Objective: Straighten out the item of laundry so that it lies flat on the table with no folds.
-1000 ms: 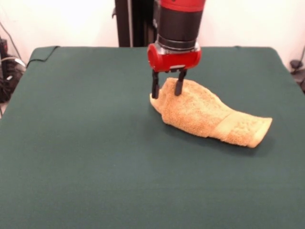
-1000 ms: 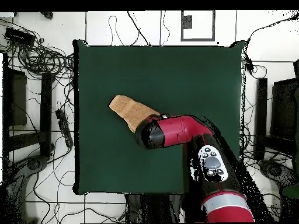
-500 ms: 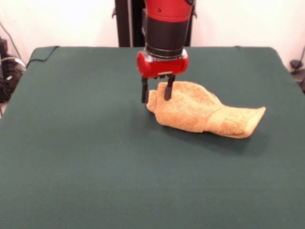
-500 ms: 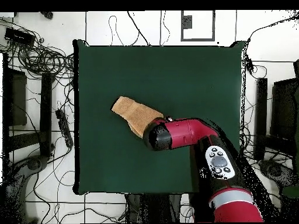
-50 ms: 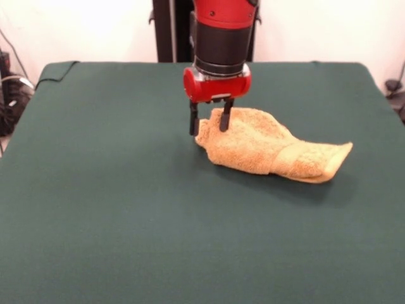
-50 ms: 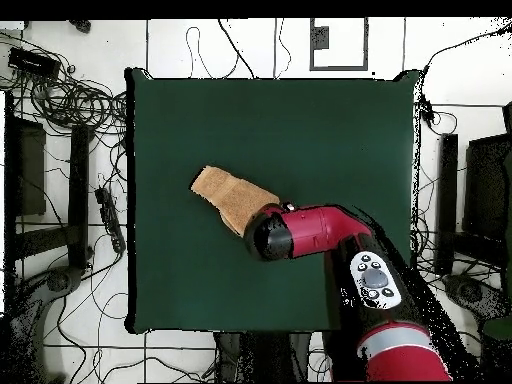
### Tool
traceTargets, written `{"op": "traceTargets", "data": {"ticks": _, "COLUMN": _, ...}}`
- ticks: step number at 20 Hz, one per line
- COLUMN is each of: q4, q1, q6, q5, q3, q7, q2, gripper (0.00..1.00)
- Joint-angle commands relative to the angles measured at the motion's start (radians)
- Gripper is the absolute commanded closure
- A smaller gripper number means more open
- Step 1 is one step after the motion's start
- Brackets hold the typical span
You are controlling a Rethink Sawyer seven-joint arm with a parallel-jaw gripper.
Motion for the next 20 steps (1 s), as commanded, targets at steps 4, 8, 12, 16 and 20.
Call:
{"op": "traceTargets", "data": {"ticks": 4, "q4": 0.15, "q1": 0.035, "q6": 0.062, "q5": 0.056, "q3": 0.033, "q7": 0.134, "q2": 0.007, "gripper": 0.0}}
{"op": "traceTargets", "data": {"ticks": 8, "q4": 0.166, "q1": 0.045, "q6": 0.07, "q5": 0.08, "q3": 0.034, "q7": 0.148, "q2": 0.01, "gripper": 0.0}}
{"op": "traceTargets", "data": {"ticks": 12, "q4": 0.18, "q1": 0.038, "q6": 0.078, "q5": 0.108, "q3": 0.045, "q7": 0.153, "q2": 0.016, "gripper": 0.0}}
{"op": "traceTargets", "data": {"ticks": 16, "q4": 0.185, "q1": 0.043, "q6": 0.054, "q5": 0.122, "q3": 0.045, "q7": 0.163, "q2": 0.032, "gripper": 0.0}}
{"op": "traceTargets", "data": {"ticks": 20, "q4": 0.193, "q1": 0.032, "q6": 0.026, "q5": 0.13, "q3": 0.057, "q7": 0.155, "q2": 0.04, "gripper": 0.0}}
